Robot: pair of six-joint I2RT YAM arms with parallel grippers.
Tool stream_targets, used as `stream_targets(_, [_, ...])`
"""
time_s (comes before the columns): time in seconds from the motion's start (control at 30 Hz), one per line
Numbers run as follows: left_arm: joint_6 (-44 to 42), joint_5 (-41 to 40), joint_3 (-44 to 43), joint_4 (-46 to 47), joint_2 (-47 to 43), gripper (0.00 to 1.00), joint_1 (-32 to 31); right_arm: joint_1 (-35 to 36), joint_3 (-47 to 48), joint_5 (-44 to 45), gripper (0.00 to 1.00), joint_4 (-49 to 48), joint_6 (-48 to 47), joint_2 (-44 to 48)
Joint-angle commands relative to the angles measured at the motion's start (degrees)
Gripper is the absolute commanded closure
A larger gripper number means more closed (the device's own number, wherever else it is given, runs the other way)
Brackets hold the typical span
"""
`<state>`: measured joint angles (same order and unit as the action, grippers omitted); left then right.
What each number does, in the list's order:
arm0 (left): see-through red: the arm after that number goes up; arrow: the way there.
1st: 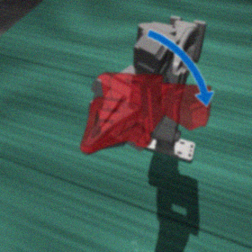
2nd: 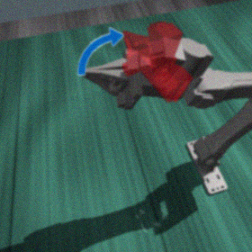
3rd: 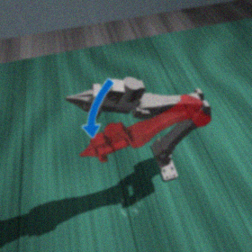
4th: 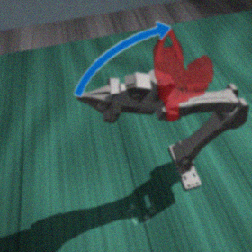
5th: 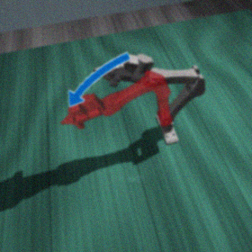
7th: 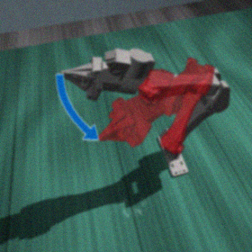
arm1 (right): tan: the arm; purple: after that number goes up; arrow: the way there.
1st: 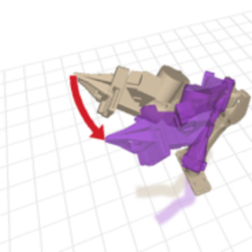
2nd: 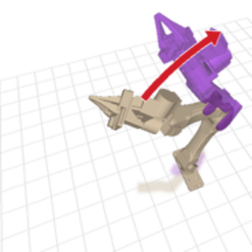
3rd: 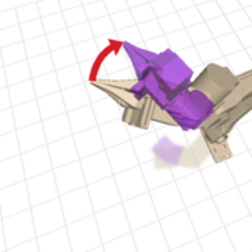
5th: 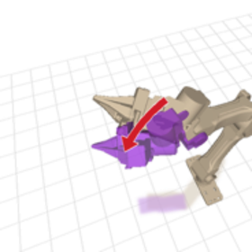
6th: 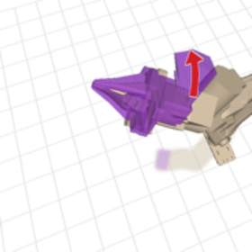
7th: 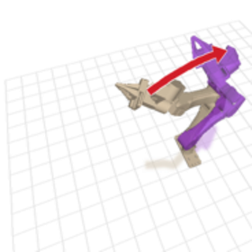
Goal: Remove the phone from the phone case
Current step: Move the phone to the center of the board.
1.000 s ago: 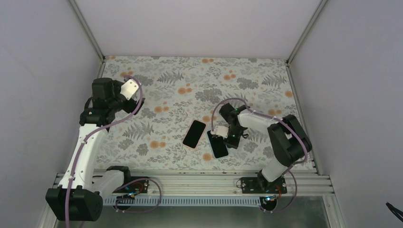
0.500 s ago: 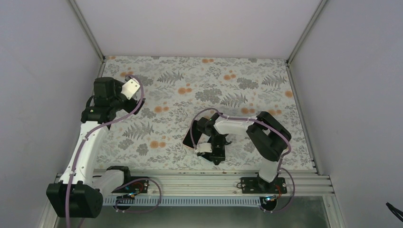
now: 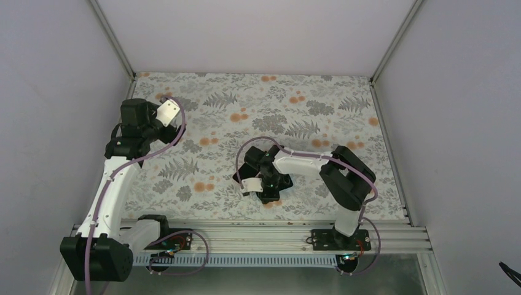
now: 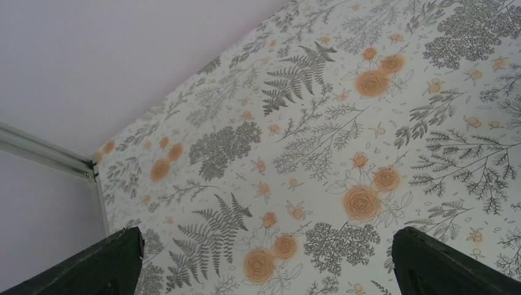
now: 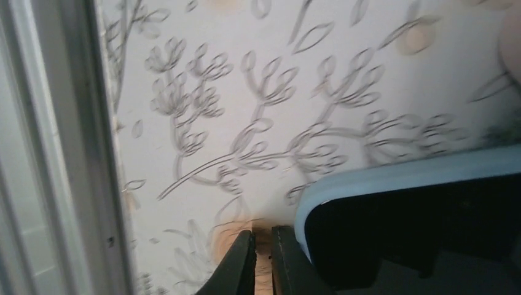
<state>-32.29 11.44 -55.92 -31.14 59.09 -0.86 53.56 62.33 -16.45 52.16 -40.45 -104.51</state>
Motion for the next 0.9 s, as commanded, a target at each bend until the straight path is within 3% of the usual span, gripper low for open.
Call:
stream_targets(0.0, [1.0, -0.5, -0.6, 1.6, -0.2, 0.00, 0.2, -1.0, 0.4, 4.2, 0.85, -8.7, -1.7, 1.4])
stream_targets(0.2, [0.7, -0.6, -0.7, 1.2, -0.3, 0.00, 0.2, -1.9, 2.6, -3.1, 0.54, 1.6, -5.5, 9.6])
stream_targets(0.23, [0.7, -0.4, -0.7, 1.2, -0.1, 0.00, 0.2, -2.0, 2.5, -2.7, 0.45, 1.5, -6.2, 11.7])
stream_targets(0.3, [0.8, 0.1, -0.5, 1.6, 0.1, 0.00, 0.2, -2.4, 1.8, 0.9, 0.04, 0.1, -6.7, 14.5])
stream_targets(0.5, [2.6, 1.4, -0.8, 2.0, 1.1, 0.00, 0.2, -8.1, 2.4, 7.6, 0.00, -0.9, -9.9, 11.8])
stream_targets(0.87, [2.9, -0.2, 0.4, 1.9, 0.6, 0.00, 0.2, -18.1, 5.1, -0.3, 0.00, -1.6, -16.4, 4.7])
